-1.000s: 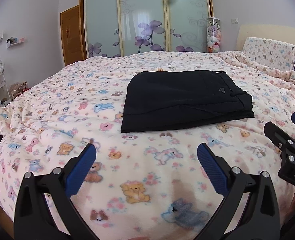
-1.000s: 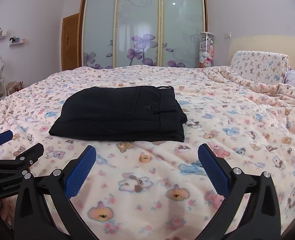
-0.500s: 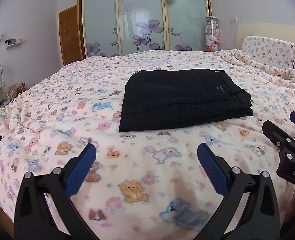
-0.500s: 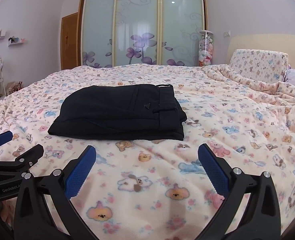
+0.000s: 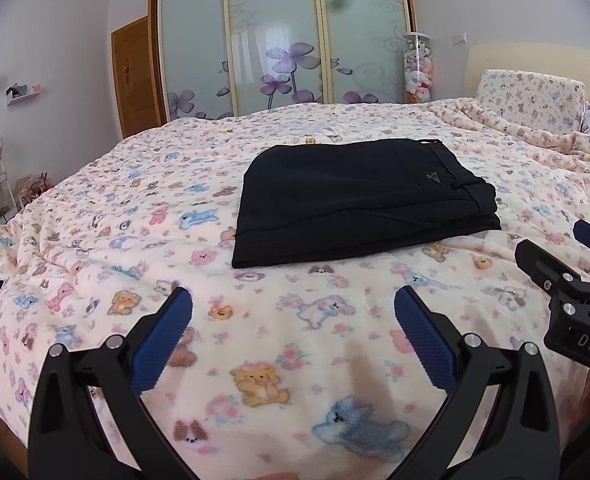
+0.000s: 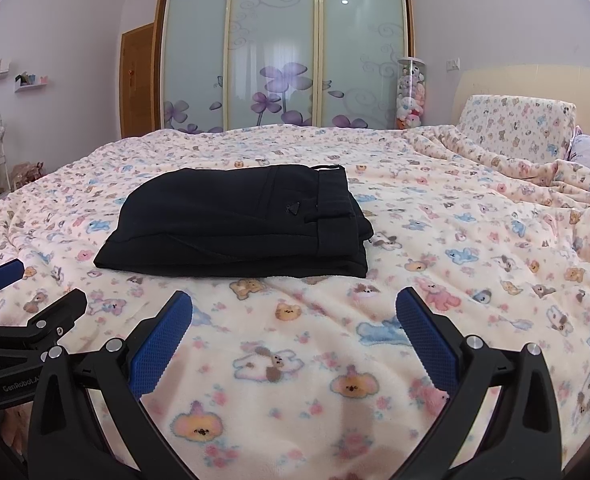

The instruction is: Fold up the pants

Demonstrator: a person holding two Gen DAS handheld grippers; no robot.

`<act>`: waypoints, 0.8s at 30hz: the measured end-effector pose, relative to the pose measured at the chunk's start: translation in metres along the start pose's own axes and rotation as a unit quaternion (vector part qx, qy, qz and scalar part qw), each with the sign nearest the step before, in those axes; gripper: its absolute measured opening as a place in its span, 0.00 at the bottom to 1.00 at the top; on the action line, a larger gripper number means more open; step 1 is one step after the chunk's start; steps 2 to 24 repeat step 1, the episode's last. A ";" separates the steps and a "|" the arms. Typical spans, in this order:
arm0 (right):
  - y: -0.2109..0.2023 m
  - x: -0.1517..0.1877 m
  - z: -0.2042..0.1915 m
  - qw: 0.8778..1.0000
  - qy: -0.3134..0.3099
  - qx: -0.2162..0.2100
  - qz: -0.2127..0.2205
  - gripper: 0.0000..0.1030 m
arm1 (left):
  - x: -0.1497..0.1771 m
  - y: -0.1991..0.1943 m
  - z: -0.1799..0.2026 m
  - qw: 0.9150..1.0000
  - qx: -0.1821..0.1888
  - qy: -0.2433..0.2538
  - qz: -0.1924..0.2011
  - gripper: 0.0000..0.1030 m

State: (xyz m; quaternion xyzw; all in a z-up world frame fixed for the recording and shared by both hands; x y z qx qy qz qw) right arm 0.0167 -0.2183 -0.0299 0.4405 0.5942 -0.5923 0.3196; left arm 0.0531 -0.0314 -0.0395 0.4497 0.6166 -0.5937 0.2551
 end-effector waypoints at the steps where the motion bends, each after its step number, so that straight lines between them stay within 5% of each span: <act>1: 0.000 0.000 0.000 1.000 0.000 0.000 0.000 0.99 | 0.000 0.000 0.000 1.000 0.000 0.001 0.000 0.98; 24: 0.000 0.000 0.000 1.000 0.000 0.000 0.000 0.99 | 0.000 0.000 0.000 1.000 0.000 0.001 0.000 0.98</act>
Point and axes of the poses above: each gripper's, at about its wrist camera, not at the fingertips, and y roughly the way its jaws point, z to its right, x to its underside, the point moved 6 cm from there along y, roughly the way its jaws point, and after that the axes turned 6 degrees about y, right-handed, at the moved point
